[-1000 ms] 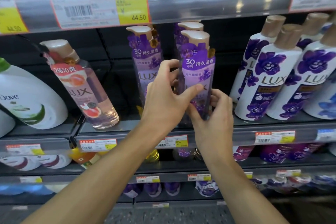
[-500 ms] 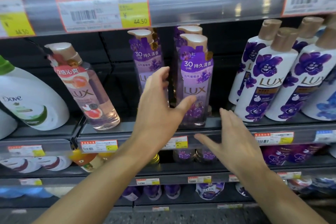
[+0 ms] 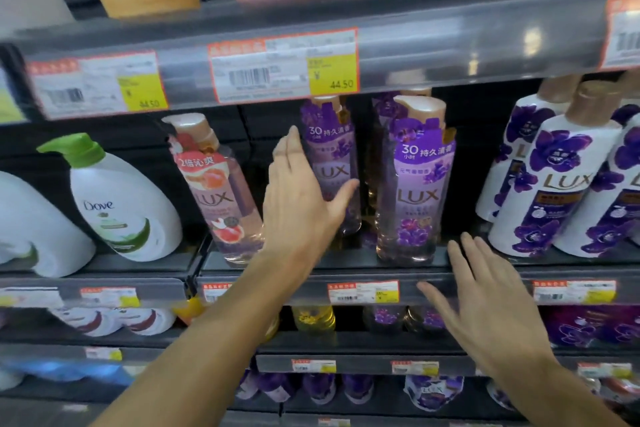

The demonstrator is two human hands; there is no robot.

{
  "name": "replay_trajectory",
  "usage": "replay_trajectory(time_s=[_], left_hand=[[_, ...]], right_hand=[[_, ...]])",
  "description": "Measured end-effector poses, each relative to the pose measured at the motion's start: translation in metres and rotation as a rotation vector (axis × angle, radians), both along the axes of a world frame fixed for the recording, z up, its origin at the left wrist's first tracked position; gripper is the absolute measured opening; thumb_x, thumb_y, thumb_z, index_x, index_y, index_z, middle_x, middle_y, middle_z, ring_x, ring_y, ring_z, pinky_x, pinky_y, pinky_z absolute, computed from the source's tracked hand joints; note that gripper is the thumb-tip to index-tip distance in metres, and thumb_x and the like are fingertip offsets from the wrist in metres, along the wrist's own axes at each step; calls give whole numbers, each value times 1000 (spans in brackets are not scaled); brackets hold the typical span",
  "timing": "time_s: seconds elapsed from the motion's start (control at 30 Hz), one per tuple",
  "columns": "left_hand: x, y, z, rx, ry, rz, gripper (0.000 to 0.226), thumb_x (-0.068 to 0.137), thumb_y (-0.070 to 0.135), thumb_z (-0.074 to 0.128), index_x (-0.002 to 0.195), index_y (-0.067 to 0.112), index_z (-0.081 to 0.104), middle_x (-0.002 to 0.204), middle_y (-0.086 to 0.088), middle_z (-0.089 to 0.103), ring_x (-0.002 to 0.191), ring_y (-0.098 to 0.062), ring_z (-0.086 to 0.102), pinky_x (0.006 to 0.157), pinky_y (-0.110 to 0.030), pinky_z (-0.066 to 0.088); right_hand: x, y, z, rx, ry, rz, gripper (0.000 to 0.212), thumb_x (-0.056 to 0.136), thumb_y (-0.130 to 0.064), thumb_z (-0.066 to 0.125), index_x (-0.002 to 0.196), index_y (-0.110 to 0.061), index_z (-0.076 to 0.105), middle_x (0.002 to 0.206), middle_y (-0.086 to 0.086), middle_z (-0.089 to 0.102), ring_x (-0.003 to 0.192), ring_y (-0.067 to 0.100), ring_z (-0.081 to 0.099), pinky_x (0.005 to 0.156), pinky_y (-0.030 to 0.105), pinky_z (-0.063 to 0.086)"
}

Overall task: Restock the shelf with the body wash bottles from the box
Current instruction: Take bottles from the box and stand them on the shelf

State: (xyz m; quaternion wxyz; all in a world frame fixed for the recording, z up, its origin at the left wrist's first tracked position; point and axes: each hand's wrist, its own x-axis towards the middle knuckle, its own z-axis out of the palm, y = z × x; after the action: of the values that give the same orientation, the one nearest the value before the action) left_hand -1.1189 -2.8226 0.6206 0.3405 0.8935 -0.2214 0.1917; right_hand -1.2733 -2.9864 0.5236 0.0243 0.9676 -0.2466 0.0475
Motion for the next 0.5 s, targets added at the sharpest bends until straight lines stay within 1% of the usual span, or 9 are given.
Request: replay_trajectory(time_s=[0.03,0.1,0.23,0.33,0.4,0.5], left_hand=[[-1,-4,0,-23,38,-10,106,76,50,76,154,12,14,151,-7,35,137,-23,42,109,-42,43],[-2,-11,-1,-74,102,-13,109,75,49,78,154,18,9,148,-5,37,133,-23,48,104,-45,47],[5,-18,-4,-176,151,2,99,76,39,80,148,28,13,136,-4,48,121,-26,58,99,-49,50],[6,-17,-5,-181,154,-3,94,76,37,80,144,29,15,127,-4,53,116,-25,60,97,-50,52],[1,-14,-7,-185,139,-23,93,75,37,79,144,28,16,126,-3,54,115,-25,60,96,-49,52],[-12,-9,-8,-196,116,-39,95,75,36,80,147,24,17,128,-2,53,115,-23,60,96,-48,53]], right_hand=[[0,0,0,2,7,0,89,89,-72,12,143,-8,43,150,10,41,140,25,36,115,34,19],[0,0,-1,-3,2,7,88,90,-71,14,142,-7,44,149,11,42,140,25,36,113,32,13],[0,0,-3,-20,7,12,87,90,-70,16,142,-6,44,149,12,42,140,25,36,113,34,16],[-1,1,-3,-19,-7,13,86,91,-69,18,141,-6,45,149,13,42,140,26,37,112,34,14],[-1,2,-3,-14,-10,10,86,90,-70,17,142,-6,43,150,12,41,141,25,35,112,34,12],[-1,0,-5,-23,-37,11,86,90,-69,19,141,-5,45,148,13,43,139,26,37,112,35,16]])
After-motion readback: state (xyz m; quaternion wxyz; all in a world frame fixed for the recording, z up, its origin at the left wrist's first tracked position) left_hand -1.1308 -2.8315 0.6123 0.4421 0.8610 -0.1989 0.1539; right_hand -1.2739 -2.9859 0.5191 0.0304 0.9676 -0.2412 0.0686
